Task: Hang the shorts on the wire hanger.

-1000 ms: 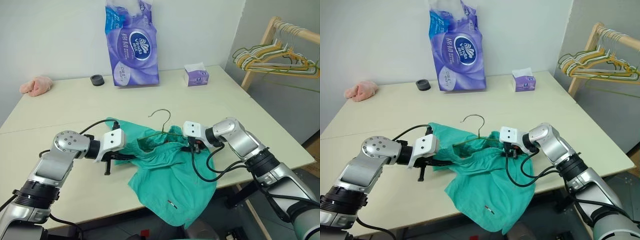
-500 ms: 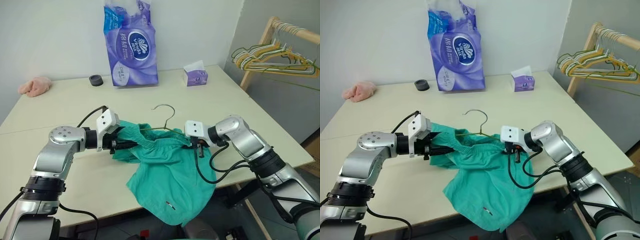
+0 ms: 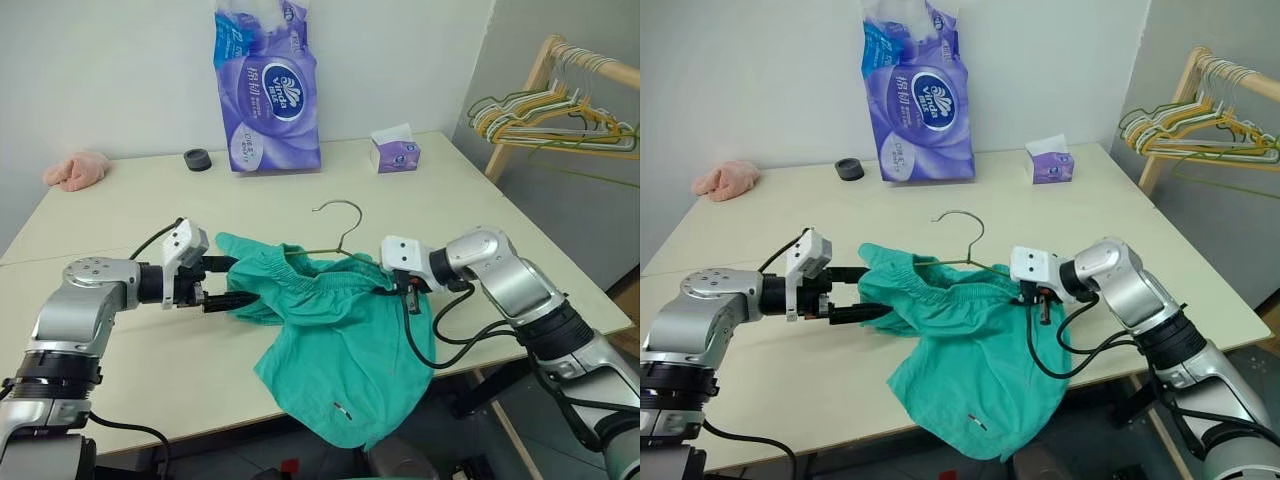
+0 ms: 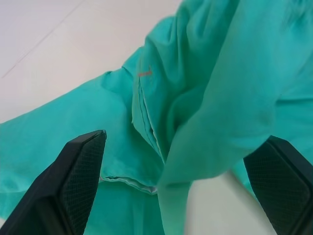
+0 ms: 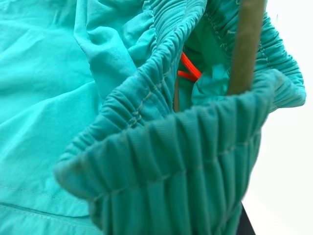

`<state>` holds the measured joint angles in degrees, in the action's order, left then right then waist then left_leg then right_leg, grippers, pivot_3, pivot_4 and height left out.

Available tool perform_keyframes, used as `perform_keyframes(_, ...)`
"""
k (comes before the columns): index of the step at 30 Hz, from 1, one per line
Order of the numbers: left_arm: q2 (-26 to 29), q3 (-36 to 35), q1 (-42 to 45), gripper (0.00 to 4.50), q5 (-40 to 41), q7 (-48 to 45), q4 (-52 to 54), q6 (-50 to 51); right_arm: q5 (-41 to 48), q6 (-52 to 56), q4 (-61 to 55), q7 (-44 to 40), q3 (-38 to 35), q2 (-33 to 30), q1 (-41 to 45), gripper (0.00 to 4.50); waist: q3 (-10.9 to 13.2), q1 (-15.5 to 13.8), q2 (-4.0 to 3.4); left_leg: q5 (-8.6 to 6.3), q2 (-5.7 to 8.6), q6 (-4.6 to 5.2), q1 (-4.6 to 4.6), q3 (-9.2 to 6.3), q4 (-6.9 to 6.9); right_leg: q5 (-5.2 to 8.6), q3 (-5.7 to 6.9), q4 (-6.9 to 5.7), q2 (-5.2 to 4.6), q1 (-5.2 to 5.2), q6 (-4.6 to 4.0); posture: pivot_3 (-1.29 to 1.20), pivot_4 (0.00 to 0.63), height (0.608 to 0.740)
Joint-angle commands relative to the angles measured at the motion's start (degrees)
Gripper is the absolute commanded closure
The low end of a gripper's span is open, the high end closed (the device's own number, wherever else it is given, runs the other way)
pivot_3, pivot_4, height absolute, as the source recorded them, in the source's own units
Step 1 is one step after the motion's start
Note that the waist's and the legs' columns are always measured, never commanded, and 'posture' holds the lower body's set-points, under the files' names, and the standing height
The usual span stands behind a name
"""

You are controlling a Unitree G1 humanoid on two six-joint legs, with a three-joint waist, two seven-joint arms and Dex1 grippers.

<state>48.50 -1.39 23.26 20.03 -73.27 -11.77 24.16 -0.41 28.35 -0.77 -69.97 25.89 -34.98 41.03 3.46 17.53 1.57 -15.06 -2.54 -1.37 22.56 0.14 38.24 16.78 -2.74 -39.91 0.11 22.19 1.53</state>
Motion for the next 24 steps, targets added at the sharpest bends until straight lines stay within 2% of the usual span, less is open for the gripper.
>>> perform_keyframes(1, -2.4, -0.59, 3.55, 0.01, -0.84, 3.12, -3.69, -1.54, 1.53, 0.65, -3.04, -0.47, -2.02, -0.71, 0.04, 4.5, 0.0, -0.09, 0.0, 0.0, 0.0, 0.0, 0.0, -0.01, 0.01, 0.0, 0.03, -0.01, -0.06, 0.0, 0.0, -0.29, 0.004, 0.74)
perform_keyframes(2, -2.65, -0.11, 3.6, 0.01, -1.23, 2.68, -3.75, -2.13, 1.67, 0.9, -3.28, -0.52, -2.02, -0.8, -0.01, 4.5, 0.0, -0.04, 0.0, 0.0, 0.01, 0.0, 0.02, -0.02, 0.01, 0.0, 0.05, -0.01, -0.06, -0.01, 0.0, -0.29, 0.004, 0.74)
perform_keyframes(5, -3.05, 0.83, 3.46, 0.55, -1.83, 1.56, -3.46, -2.66, 1.87, 1.0, -3.36, -0.54, -1.99, -1.2, -0.15, 4.5, 0.0, 0.18, 0.0, 0.0, 0.01, 0.0, 0.04, -0.02, 0.0, 0.0, 0.04, 0.0, -0.08, 0.0, 0.0, -0.3, 0.001, 0.74)
perform_keyframes(13, -3.27, 1.37, 2.66, 3.05, -1.94, 0.68, -2.89, -2.64, 2.48, 1.16, -3.26, -0.2, -1.92, -2.03, -0.15, 4.5, 0.0, 0.25, 0.0, 0.01, 0.0, -0.01, 0.03, -0.06, -0.01, 0.01, 0.06, -0.01, -0.12, 0.01, -0.01, -0.3, 0.0, 0.74)
perform_keyframes(17, -5.64, -0.64, 4.23, 4.3, -2.98, 6.7, -5.53, -4.77, 2.86, 1.44, -3.33, -0.58, -2.38, -3.09, -0.76, 4.5, -0.01, 0.02, 0.01, 0.01, 0.02, -0.02, 0.04, -0.06, 0.0, 0.01, 0.09, -0.01, -0.16, 0.0, -0.01, -0.3, 0.0, 0.74)
perform_keyframes(18, -6.05, -1.06, 4.59, 4.46, -3.29, 8.07, -6.32, -5.29, 3.06, 1.52, -3.62, -0.81, -2.52, -3.52, -1.02, 4.5, -0.01, -0.04, 0.02, 0.01, 0.04, -0.02, 0.04, -0.06, 0.01, 0.01, 0.1, -0.01, -0.18, -0.02, -0.01, -0.3, 0.0, 0.74)
perform_keyframes(24, -6.57, -1.25, 4.25, 4.46, -3.89, 10.29, -7.83, -6.88, 4.6, 3.18, -6.41, -2.21, -3.22, -6.62, -3.22, 4.5, -0.01, 0.13, 0.01, 0.01, 0.03, -0.02, 0.06, -0.07, 0.02, 0.01, 0.11, 0.0, -0.2, -0.01, -0.01, -0.3, 0.0, 0.74)
